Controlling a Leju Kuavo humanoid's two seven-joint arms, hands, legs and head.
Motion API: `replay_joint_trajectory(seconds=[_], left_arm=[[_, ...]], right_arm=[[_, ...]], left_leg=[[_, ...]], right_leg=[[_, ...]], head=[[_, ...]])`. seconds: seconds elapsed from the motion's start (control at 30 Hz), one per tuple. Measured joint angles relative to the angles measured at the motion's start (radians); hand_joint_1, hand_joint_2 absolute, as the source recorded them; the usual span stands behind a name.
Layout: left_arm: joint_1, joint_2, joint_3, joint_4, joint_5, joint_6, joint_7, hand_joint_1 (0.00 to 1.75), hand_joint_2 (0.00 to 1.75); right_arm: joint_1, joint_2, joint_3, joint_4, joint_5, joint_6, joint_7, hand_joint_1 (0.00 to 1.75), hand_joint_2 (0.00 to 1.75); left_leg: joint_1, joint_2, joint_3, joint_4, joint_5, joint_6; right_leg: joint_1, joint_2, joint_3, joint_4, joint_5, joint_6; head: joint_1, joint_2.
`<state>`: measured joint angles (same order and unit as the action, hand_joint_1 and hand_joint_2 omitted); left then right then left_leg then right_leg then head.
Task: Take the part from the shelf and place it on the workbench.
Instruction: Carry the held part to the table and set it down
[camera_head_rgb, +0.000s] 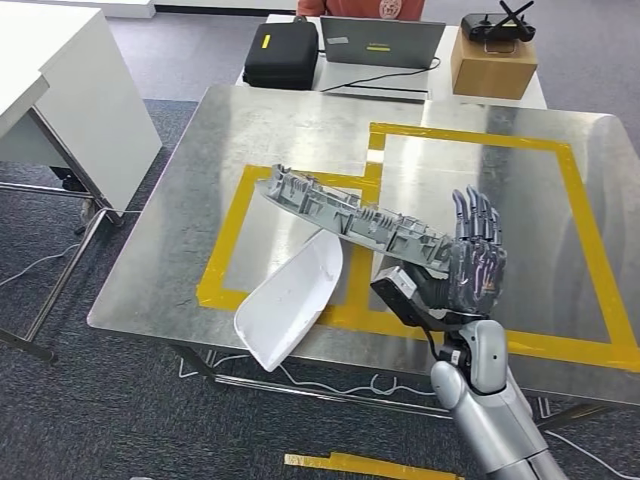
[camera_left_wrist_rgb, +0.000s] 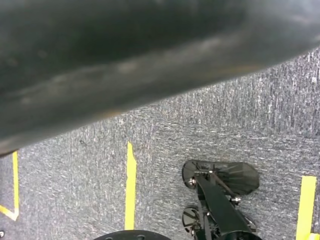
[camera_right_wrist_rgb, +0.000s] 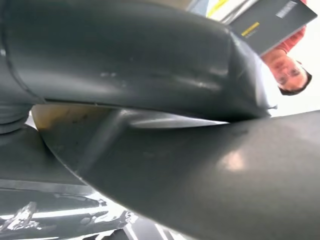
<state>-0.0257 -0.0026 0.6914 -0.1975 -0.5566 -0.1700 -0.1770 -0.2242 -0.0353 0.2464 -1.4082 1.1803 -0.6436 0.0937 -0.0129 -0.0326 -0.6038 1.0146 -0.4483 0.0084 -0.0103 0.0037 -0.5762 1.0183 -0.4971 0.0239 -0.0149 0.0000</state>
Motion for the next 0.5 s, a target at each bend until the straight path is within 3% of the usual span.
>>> replay_joint_trajectory(seconds=[0.5], left_arm=[[0.002, 0.007, 0.01, 0.0, -0.005, -0.022, 0.003, 0.0, 0.0]], right_arm=[[0.0, 0.003, 0.01, -0.025, 0.007, 0.026, 0.046, 0.0, 0.0]], left_leg=[[0.0, 0.0, 0.0, 0.0, 0.0, 0.0]], right_leg=[[0.0, 0.0, 0.0, 0.0, 0.0, 0.0]], head=[[0.0, 0.0]])
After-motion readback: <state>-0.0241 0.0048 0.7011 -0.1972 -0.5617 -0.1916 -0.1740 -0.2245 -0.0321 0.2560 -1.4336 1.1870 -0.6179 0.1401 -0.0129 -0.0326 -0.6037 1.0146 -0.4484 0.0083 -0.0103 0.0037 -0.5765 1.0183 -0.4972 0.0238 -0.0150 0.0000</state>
